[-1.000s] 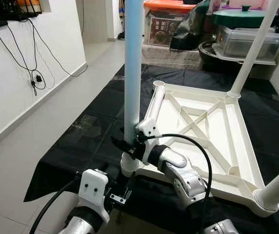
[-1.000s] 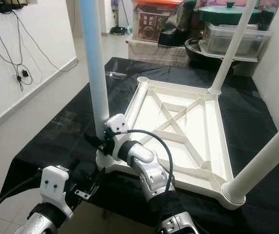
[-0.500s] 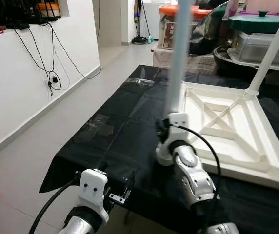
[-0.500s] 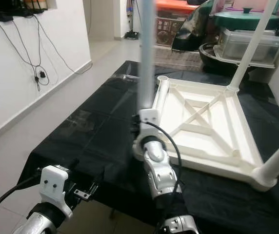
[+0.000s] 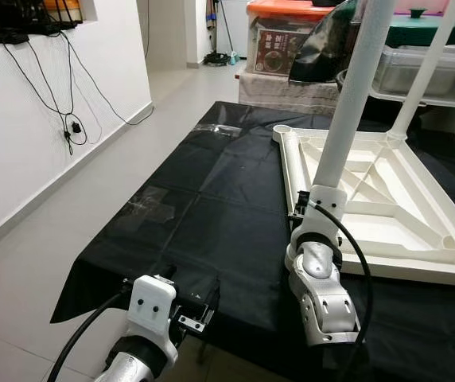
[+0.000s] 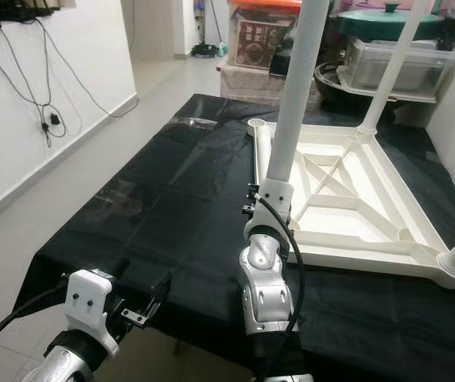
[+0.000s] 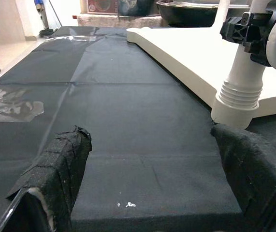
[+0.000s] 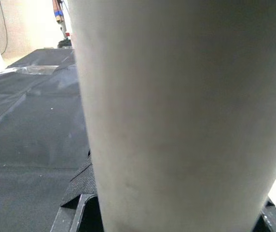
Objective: Building children table
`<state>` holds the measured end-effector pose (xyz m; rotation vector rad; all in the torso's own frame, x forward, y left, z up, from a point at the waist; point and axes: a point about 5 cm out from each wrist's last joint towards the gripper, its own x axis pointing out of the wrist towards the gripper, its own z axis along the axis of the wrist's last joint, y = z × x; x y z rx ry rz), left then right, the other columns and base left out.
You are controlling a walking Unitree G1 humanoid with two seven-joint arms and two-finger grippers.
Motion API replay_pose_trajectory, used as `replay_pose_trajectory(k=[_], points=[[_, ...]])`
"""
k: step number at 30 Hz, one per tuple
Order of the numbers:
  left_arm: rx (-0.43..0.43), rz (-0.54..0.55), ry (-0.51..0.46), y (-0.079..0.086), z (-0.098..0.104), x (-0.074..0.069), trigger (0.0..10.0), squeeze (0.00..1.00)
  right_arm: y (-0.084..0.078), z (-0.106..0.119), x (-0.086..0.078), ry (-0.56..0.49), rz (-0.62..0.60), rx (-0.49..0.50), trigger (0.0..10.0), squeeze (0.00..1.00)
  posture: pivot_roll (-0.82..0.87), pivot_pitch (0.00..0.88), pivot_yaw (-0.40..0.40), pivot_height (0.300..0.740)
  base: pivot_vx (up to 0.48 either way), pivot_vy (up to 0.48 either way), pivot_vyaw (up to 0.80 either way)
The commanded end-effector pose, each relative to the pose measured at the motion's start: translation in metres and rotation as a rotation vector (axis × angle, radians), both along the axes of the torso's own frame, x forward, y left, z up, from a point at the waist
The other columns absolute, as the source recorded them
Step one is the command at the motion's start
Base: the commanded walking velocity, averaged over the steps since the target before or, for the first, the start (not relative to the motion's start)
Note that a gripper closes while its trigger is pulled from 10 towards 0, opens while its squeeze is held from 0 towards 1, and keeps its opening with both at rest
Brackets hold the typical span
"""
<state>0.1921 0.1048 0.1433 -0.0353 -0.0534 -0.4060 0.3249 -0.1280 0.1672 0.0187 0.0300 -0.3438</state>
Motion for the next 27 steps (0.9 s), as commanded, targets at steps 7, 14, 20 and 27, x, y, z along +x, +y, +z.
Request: replay_pose_trajectory(k=[7,14,20,27], points=[[0.018,-0.010,0.024,-0.001,-0.007,0.001,10.0,0.00,0.007,-0.021,-0.002,0.066,0.089,0.037,10.0,0.95,0.18,0.034,-0.042,0.740,0.000,0.000,0.00],[0.020,-0.011,0.023,-0.001,-0.007,0.001,10.0,0.00,-0.013,-0.018,0.007,0.005,0.133,-0.005,10.0,0.00,0.19,0.026,-0.040,0.740,0.000,0.000,0.00],[0.023,-0.013,0.020,-0.001,-0.008,0.001,10.0,0.00,-0.025,-0.009,0.021,-0.070,0.388,0.057,10.0,0.00,0.18,0.020,-0.040,0.740,0.000,0.000,0.00],[0.027,-0.016,0.016,0.000,-0.008,0.002,10.0,0.00,-0.031,-0.002,0.024,-0.060,0.870,0.052,10.0,0.00,0.19,0.019,-0.035,0.740,0.000,0.000,0.00]])
